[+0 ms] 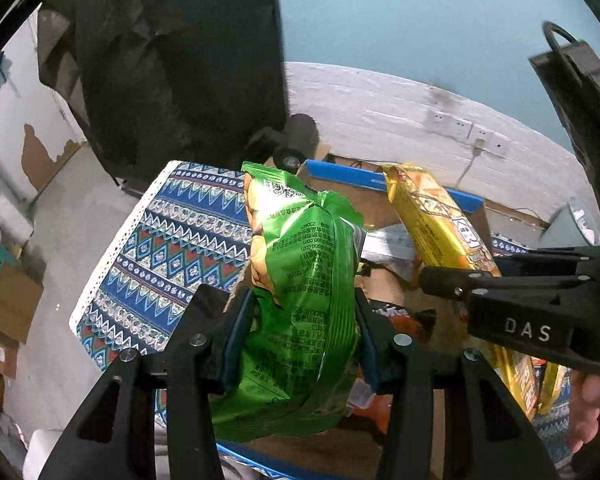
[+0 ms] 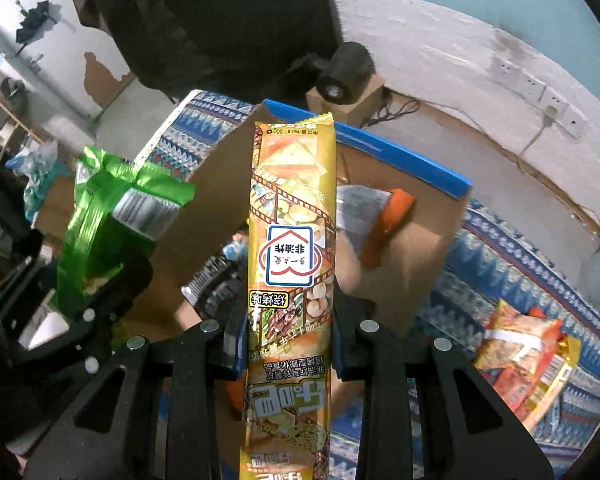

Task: Organize snacks
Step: 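Carry both snacks over the box and open both grippers, then move both grippers back over the remaining snacks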

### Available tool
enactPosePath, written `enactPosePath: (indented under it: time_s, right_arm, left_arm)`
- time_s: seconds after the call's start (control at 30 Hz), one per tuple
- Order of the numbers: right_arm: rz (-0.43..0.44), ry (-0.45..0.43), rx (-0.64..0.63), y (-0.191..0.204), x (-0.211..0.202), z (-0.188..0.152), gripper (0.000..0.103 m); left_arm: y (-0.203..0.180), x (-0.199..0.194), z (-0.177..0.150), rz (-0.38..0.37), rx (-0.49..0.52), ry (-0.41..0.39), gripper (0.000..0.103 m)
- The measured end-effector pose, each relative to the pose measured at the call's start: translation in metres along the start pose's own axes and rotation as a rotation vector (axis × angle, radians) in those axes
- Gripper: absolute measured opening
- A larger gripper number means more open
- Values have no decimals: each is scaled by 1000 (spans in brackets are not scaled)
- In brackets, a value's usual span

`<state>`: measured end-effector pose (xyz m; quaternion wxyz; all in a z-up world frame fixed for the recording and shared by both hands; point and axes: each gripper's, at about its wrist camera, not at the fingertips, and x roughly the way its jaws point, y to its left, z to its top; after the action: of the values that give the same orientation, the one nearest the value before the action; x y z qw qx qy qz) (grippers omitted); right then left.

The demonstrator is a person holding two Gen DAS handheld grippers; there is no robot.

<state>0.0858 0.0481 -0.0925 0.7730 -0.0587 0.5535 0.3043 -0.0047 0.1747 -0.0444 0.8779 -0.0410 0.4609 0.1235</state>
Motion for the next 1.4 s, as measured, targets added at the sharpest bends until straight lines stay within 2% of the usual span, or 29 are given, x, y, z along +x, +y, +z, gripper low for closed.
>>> enactPosePath:
  time_s: [0.13,0.17,0.23,0.37,0.47,0.7,0.97,1.1,1.4]
  right_arm:
    - [-19,17,-11,7,8,5,37]
    - [-21,14,-15,9,8,6,37]
    - [-26,13,-22,9,4,5,40]
    - [-51,5,-33,5,-5,1,47]
    - [-76,-4,-39,-3,-16,-5,56]
    - [-128,-22,-48,-27,-43,-26,66]
    - [-170,-20,-45,-71,-75,-54,67]
    - [-201,-11,-57,-98,-90,-73,72]
    - [-247,11,-33,-158,-114,-114,72]
  left_arm:
    - [2,3,-2,10,-6,15,50]
    - [3,3,-1,17,-5,18,52]
    - [3,1,-1,30,-2,14,68]
    - [0,-3,1,34,4,1,73]
    - [-6,-6,1,15,12,1,76]
    - [-36,-16,-1,-18,62,-5,77]
    - [-81,-20,-7,-87,125,24,77]
    - [-102,-20,-10,-120,152,42,77]
    - [-147,-13,-21,-202,205,107,77]
